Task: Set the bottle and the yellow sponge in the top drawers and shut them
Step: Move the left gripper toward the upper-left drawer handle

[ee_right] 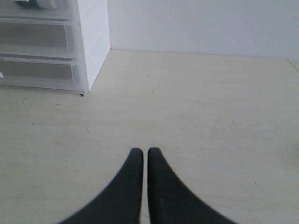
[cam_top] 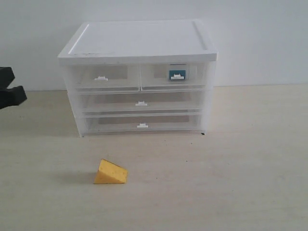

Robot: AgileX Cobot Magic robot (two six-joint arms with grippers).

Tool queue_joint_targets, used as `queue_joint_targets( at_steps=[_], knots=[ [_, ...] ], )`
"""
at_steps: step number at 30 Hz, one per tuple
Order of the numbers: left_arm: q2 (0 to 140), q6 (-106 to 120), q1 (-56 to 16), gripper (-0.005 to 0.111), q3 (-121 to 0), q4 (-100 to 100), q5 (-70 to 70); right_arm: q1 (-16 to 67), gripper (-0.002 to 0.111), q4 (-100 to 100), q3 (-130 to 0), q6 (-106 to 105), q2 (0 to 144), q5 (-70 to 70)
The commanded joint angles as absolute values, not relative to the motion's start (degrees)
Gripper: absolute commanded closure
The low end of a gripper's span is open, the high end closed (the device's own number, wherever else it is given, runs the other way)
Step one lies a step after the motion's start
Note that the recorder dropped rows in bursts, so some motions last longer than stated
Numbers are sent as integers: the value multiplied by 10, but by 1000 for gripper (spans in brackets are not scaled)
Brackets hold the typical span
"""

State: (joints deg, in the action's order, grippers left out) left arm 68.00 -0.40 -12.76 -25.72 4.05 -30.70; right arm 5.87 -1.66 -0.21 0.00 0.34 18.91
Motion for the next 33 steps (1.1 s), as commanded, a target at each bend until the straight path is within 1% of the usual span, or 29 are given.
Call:
queue_joint_targets(
  at_steps=[1,7,12,17,23,25,33],
  knots=[
    [729,75,-174,102,-261,135,-377,58,107,-18,0,-3,0,184],
    [801,136,-252,102,-261,230,-489,58,107,-18,0,-3,0,184],
    [857,130,-292,102,-261,236,-561,58,107,-18,0,0,0,185],
    [917,111,-314,102,-261,255,-613,58,107,-18,0,0,0,185],
    [970,42,-316,101,-261,228,-686,58,107,-18,0,0,0,185],
    [982,33,-316,96,-261,215,-700,58,107,-18,0,0,0,185],
    [1027,19,-316,56,-292,176,-700,58,107,-18,0,0,0,185]
  ],
)
